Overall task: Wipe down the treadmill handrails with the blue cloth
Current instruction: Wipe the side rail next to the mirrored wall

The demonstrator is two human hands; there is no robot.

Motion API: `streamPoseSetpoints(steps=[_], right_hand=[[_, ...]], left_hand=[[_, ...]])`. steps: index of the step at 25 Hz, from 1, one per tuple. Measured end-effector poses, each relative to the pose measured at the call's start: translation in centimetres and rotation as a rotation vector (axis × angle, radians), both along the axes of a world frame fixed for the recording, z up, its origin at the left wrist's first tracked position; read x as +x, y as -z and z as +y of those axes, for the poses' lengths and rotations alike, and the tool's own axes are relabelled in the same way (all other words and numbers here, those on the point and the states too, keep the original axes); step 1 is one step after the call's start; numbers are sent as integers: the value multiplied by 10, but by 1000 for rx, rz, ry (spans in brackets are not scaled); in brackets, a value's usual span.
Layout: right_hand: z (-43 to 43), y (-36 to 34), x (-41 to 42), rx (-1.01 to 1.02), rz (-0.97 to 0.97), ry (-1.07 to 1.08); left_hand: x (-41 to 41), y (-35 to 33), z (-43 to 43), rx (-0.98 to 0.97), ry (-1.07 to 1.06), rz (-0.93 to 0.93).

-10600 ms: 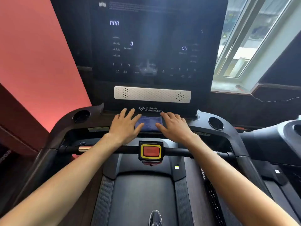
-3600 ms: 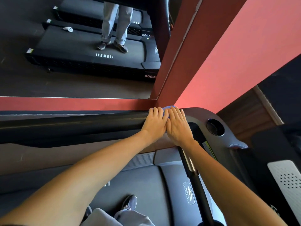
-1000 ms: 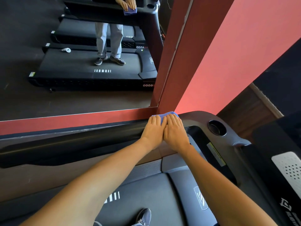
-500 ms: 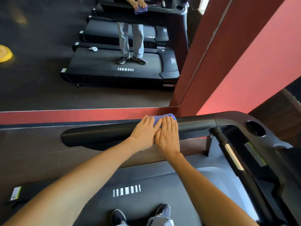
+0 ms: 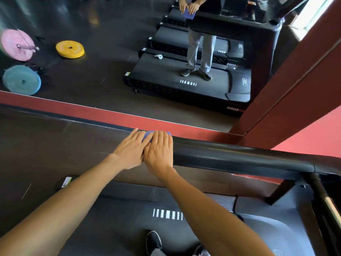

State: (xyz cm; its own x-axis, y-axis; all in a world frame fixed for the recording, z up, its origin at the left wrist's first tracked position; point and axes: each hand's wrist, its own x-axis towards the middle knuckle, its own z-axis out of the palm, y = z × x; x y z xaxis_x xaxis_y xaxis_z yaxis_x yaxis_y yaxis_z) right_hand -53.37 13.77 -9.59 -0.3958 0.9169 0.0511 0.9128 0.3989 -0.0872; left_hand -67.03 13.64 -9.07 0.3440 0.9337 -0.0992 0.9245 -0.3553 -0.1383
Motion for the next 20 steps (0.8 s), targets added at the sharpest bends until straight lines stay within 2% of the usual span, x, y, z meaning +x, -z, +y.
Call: streamPoseSetpoints(steps=[4,7,10,15,20], right_hand=[[6,1,12,15,22,-77],[9,4,28,57,52,-117],[4,7,57,41,-43,-115],[9,9,160,40,-66,-44],[16,14,295,41,-62,91]], left_hand=[[9,7,-5,-4,-45,-64],[27,10,-6,91,-42,16],[59,17,-4,98,-75,116],[172,21,3,98,-117,184],[312,15,18,95,-10,245]])
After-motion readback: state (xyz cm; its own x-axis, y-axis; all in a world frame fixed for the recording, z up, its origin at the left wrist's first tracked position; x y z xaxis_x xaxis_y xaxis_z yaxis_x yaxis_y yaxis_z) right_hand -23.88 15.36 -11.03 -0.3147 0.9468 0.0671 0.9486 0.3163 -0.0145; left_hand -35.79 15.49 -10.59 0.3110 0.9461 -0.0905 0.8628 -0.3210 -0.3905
